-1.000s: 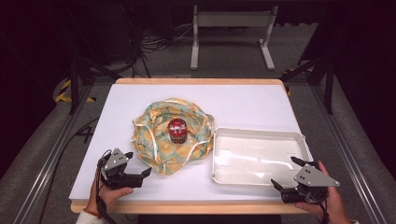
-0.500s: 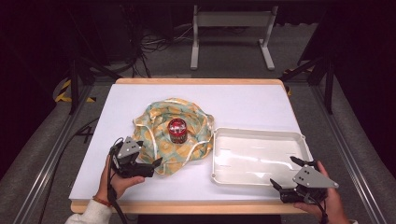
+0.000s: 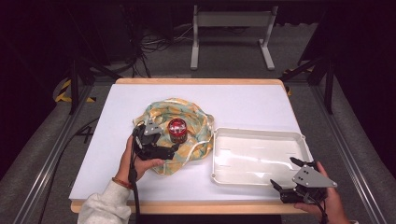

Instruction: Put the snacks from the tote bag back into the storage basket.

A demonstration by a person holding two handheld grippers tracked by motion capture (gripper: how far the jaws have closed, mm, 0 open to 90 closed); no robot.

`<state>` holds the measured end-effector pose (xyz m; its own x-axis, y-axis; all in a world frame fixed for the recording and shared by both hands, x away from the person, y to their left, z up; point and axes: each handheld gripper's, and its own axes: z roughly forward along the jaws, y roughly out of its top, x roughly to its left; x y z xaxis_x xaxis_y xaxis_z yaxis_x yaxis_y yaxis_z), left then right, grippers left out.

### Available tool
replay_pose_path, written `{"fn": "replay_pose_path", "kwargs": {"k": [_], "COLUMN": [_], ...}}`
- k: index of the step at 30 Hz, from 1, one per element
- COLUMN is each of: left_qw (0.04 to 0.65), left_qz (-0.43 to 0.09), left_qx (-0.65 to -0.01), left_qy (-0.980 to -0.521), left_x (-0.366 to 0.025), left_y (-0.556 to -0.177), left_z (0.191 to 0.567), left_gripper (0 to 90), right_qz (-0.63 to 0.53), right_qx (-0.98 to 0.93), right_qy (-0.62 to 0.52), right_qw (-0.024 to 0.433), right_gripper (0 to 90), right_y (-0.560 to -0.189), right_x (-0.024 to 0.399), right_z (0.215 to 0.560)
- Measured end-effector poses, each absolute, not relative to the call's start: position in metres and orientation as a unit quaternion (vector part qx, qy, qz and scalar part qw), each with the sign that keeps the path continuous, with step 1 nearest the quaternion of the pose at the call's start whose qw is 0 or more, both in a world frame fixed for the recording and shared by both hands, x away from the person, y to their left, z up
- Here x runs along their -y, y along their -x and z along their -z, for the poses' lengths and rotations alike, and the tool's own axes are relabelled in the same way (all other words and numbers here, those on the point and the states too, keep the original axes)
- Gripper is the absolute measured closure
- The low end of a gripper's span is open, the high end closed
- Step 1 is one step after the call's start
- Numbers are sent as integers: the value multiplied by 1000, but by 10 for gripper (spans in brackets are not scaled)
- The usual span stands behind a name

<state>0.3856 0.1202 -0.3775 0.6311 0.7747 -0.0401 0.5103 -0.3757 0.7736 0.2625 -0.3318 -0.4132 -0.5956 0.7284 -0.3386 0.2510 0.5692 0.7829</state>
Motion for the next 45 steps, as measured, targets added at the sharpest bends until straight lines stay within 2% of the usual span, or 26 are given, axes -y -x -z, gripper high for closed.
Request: {"fn": "replay_pose_path", "kwargs": {"k": [10,15,22,25,27,31,40,45], "left_qw": [367,366,354,345,343,345,336,335], "left_qz": [-144,-116,-106,-109,-115,-106,-89,-102], "left_qx": [-428,-455,-463,-473,-481,-497,-513,-511], "left_qy": [-813,-803,-806,-803,-799,-789,-785,-785], "left_x": [-104,-102,-91,-87,-86,-89,-86,-85], "left_y": [-414,-429,-442,-446,-449,-454,-461,-461], "left_z": [377,377,378,381,383,386,399,398], "left_gripper": [87,87,85,98,162,200,213,223], "right_qz": [-352,-351,-351,-351,-353,-353,-353,-353], "right_qx": [-822,-824,-823,-824,-824,-824,-824,-824], "right_qy": [-297,-296,-297,-297,-296,-297,-296,-296], "right_qw": [335,333,333,332,330,330,329,330], "right_gripper": [51,52,52,52,52,54,54,56], "right_y": [-261,-261,-260,-260,-260,-260,-259,-259], "right_x": [332,332,332,333,334,334,334,333], "right_z": [414,414,414,414,414,414,414,415]}}
